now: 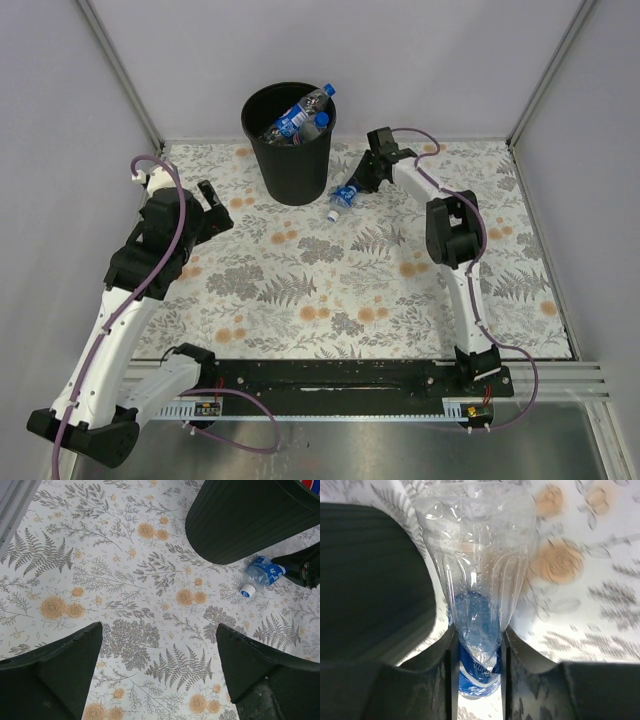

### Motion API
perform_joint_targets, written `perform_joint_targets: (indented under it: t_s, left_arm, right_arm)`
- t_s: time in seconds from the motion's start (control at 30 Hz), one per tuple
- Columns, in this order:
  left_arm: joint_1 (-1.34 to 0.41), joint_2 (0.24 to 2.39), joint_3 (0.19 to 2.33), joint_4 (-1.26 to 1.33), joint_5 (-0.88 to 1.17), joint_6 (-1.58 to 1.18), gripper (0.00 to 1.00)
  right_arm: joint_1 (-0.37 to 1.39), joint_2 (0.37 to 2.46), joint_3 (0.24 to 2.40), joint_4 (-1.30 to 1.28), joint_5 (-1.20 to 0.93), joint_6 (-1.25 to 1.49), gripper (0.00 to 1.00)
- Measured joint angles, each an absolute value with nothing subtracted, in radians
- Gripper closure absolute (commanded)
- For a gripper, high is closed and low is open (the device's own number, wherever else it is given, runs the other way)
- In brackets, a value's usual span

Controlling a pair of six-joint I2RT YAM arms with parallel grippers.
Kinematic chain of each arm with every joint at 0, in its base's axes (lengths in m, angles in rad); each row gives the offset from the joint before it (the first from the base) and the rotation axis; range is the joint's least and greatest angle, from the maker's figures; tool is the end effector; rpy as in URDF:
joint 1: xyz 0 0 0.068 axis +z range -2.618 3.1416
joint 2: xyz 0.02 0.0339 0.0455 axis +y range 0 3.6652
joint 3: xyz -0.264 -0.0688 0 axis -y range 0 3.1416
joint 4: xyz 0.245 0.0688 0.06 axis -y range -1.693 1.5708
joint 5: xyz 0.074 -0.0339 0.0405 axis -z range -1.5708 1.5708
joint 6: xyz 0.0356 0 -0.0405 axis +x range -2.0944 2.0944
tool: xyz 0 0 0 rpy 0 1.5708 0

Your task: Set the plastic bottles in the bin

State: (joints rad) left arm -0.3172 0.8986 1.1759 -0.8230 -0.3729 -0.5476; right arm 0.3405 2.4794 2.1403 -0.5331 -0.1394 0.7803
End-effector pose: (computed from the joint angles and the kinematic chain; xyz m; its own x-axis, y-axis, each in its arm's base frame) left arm 0.1622 -0.0396 0.3892 -0.4182 -0.3730 -0.8282 -0.2613 0.9226 -0.2836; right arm 0.5163 0.1882 0.1672 -0.8049 0.4539 -0.3822 0.2129 0.8221 0.5281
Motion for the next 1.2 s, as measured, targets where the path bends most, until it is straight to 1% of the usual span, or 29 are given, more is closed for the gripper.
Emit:
perform_joint_targets:
  t_s: [0.1, 0.27, 0.33, 0.4, 0.57, 0.63, 0.73, 0.83, 0.9, 0.97, 1.0, 1.03, 1.13, 1.2]
  left_arm:
    - [-0.317, 0.896, 1.176, -0.824, -0.38, -0.545, 0.01]
    - [-0.317, 0.863, 1.176, -0.838, -0.398, -0.538, 0.01]
    - [-0.317, 0.846, 1.176, -0.839, -0.402, -0.533, 0.01]
    - [-0.317, 0.835, 1.176, -0.842, -0.403, -0.531, 0.01]
    - [-0.317, 0.823, 1.176, -0.854, -0.411, -0.528, 0.01]
    - [-0.317, 0.823, 1.176, -0.865, -0.418, -0.528, 0.01]
    - [-0.317, 0.82, 1.176, -0.876, -0.424, -0.529, 0.01]
    - [-0.317, 0.814, 1.176, -0.883, -0.427, -0.53, 0.01]
    - [-0.317, 0.812, 1.176, -0.886, -0.428, -0.53, 0.01]
    - [-0.314, 0.813, 1.176, -0.889, -0.43, -0.532, 0.01]
    - [-0.314, 0.813, 1.176, -0.891, -0.434, -0.533, 0.01]
    - [-0.314, 0.813, 1.176, -0.891, -0.437, -0.532, 0.01]
    - [-0.312, 0.812, 1.176, -0.892, -0.45, -0.532, 0.01]
    - [-0.31, 0.813, 1.176, -0.892, -0.453, -0.531, 0.01]
  right_arm:
    - [0.341, 2.373, 1.984, -0.504, -0.115, 0.768, 0.83]
    - [0.334, 2.127, 1.676, -0.45, -0.062, 0.737, 0.83]
    - [0.33, 2.017, 1.607, -0.446, -0.033, 0.719, 0.83]
    - [0.325, 1.906, 1.579, -0.436, -0.002, 0.699, 0.83]
    - [0.323, 1.646, 1.593, -0.344, 0.049, 0.659, 0.84]
    - [0.328, 1.578, 1.625, -0.281, 0.065, 0.648, 0.84]
    - [0.352, 1.531, 1.673, -0.163, 0.071, 0.636, 0.84]
    - [0.392, 1.545, 1.739, -0.058, 0.07, 0.619, 0.84]
    - [0.423, 1.617, 1.864, -0.024, 0.064, 0.607, 0.84]
    - [0.451, 1.724, 2.027, 0.007, 0.06, 0.594, 0.84]
    - [0.464, 1.785, 2.146, 0.017, 0.06, 0.583, 0.84]
    - [0.473, 1.83, 2.172, 0.025, 0.061, 0.579, 0.84]
    - [0.509, 2.045, 2.449, 0.02, 0.066, 0.556, 0.81]
    - [0.529, 2.163, 2.573, 0.021, 0.067, 0.553, 0.81]
